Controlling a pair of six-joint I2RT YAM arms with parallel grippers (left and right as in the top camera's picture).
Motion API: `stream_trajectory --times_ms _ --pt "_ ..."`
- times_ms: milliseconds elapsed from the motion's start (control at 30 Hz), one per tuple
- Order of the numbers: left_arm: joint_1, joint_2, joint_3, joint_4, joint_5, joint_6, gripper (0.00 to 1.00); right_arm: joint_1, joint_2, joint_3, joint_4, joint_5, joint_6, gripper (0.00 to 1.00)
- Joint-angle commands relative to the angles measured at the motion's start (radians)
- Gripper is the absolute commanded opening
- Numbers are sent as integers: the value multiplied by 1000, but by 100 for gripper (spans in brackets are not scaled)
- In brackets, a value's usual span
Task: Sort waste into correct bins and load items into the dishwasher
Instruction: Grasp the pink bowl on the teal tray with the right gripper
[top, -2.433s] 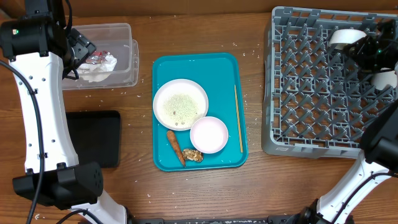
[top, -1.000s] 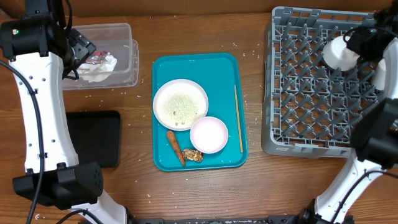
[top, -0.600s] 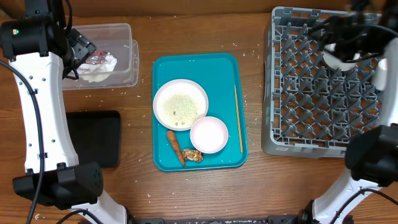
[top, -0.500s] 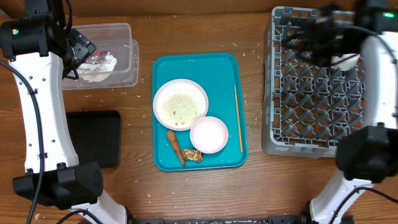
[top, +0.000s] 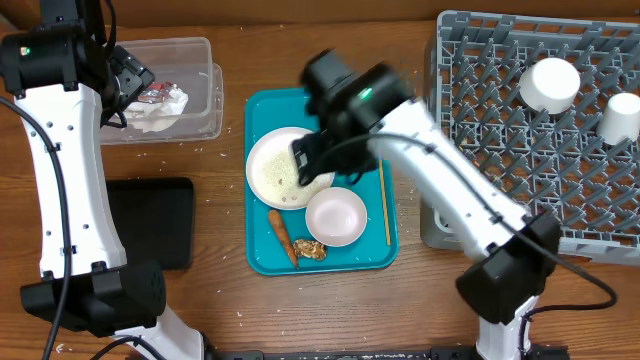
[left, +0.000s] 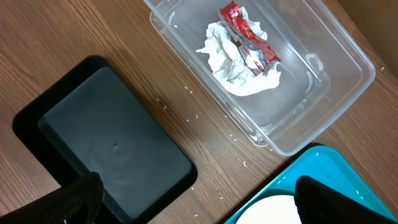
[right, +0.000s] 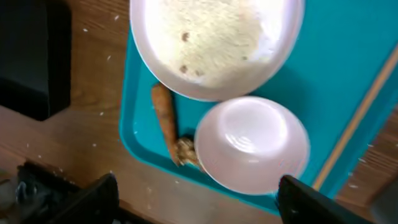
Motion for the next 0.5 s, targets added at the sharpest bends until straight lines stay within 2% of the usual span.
stream_trajectory --times_ms 0,67,167,300,467 --pt "2 2 3 -3 -18 -13 100 68 5 -101 73 66 100 72" --pt "2 2 3 -3 -18 -13 100 99 5 -190 138 129 159 64" --pt "2 2 3 -3 -18 -13 100 103 5 -308 234 124 194 56" --pt "2 2 3 -3 -18 -13 100 103 6 -420 319 116 194 51" --pt "2 2 3 -3 -18 -13 100 104 6 -435 362 64 190 49"
